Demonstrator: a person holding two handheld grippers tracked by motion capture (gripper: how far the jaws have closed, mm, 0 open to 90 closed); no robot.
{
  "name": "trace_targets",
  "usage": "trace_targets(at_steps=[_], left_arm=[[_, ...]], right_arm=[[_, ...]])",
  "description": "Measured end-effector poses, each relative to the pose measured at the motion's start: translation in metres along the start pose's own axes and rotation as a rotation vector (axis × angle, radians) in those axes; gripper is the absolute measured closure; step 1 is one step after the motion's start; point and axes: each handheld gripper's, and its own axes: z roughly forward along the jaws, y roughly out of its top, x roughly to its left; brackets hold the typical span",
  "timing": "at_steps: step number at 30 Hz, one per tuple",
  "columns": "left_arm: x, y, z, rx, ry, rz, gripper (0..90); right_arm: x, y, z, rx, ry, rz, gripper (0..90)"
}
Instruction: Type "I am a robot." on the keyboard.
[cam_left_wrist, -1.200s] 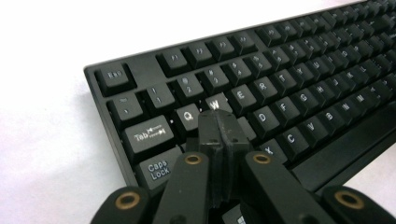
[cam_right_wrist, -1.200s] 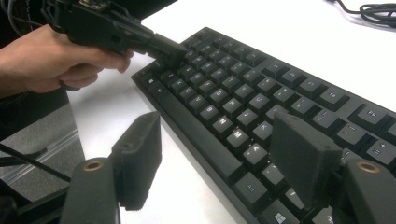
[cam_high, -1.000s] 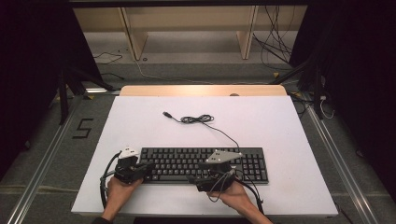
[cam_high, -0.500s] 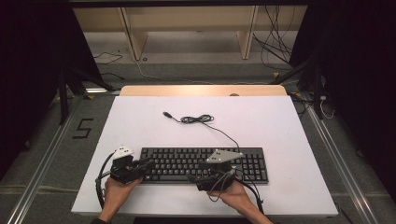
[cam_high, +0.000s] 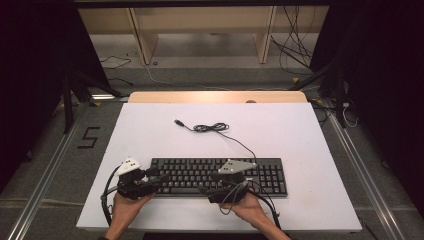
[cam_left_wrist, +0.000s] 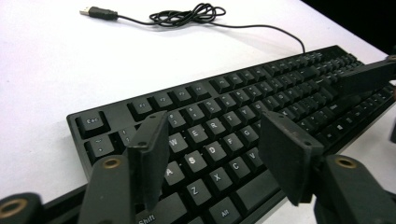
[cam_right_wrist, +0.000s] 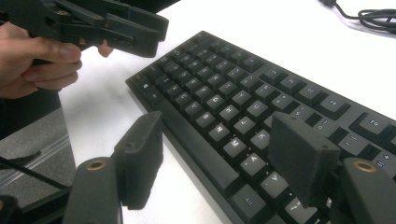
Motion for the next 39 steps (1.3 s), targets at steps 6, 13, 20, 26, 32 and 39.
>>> trace_targets(at_steps=[6, 13, 20, 26, 32, 39], left_arm=[[-0.003, 0.0, -0.002, -0.023, -0.018, 0.005, 38.0], [-0.005, 0.0, -0.006, -0.053, -0.018, 0.001, 30.6], [-0.006, 0.001, -0.009, -0.072, -0.026, -0.011, 29.1], [-0.006, 0.001, -0.011, -0.075, -0.028, -0.012, 29.0], [-0.006, 0.001, -0.011, -0.081, -0.028, -0.017, 27.7], [-0.007, 0.001, -0.011, -0.086, -0.029, -0.014, 27.1]], right_arm=[[-0.001, 0.001, 0.004, 0.004, 0.0, 0.001, 38.5], [0.0, 0.001, 0.01, 0.018, 0.001, -0.001, 43.2], [0.001, 0.001, 0.014, 0.034, -0.004, -0.006, 54.1], [0.001, 0.001, 0.018, 0.046, -0.009, -0.015, 65.4], [0.002, 0.0, 0.023, 0.063, -0.015, -0.019, 74.9], [0.004, -0.003, 0.028, 0.093, -0.014, -0.034, 86.7]])
